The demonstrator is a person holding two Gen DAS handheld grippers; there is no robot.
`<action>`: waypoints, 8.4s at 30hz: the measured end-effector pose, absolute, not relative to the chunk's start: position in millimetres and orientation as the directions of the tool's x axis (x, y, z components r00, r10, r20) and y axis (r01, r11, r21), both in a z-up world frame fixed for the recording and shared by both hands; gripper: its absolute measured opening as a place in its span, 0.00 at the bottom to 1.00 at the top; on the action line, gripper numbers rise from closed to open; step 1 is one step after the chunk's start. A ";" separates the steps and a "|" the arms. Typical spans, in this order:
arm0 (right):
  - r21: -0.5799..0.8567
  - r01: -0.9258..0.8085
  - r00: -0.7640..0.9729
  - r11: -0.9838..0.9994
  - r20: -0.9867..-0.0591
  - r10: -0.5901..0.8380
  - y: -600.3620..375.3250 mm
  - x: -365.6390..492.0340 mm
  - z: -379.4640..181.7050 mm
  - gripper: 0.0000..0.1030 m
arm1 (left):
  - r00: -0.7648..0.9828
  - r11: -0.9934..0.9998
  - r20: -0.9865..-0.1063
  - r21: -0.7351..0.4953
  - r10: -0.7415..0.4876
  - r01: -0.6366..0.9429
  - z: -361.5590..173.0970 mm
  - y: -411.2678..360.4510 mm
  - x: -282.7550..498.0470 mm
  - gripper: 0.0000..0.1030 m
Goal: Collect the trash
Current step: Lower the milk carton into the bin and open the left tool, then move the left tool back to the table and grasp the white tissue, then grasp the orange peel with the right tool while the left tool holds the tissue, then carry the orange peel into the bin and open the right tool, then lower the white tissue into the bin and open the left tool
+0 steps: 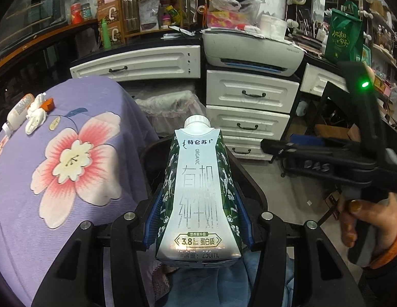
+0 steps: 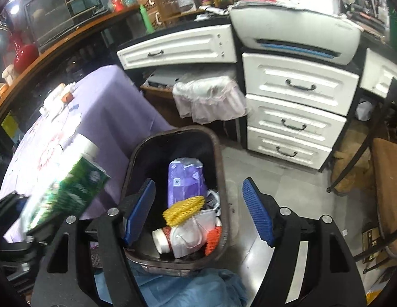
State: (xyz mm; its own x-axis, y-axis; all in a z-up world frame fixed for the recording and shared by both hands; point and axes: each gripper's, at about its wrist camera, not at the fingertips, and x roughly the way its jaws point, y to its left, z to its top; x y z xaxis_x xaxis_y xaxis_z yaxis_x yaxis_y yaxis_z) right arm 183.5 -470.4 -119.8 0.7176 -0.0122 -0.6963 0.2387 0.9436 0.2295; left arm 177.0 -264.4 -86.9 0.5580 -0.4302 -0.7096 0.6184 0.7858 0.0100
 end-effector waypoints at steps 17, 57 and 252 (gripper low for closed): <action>0.231 0.293 0.731 0.928 -0.679 -0.061 -498.3 163.6 -115.0 0.69 | 0.523 0.779 -0.775 0.065 -0.355 0.624 -132.7 -302.4 201.3 0.49; 0.266 0.144 0.781 0.953 -0.622 0.055 -437.5 186.0 -75.4 0.91 | 0.713 0.798 -0.592 0.186 -0.375 0.573 -46.7 -217.8 167.9 0.95; 0.167 0.285 0.657 0.944 -0.751 -0.066 -494.5 138.2 -162.6 0.80 | 0.491 0.761 -0.789 0.046 -0.370 0.647 -144.0 -305.2 185.8 0.69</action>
State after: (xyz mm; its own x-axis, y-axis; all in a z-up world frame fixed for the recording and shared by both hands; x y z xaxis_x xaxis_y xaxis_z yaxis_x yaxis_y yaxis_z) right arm 138.2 -494.5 -162.6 0.6565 -0.0656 -0.7515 0.2852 0.9438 0.1668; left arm 185.8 -305.2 -144.0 0.4910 -0.3697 -0.7888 0.6470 0.7611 0.0461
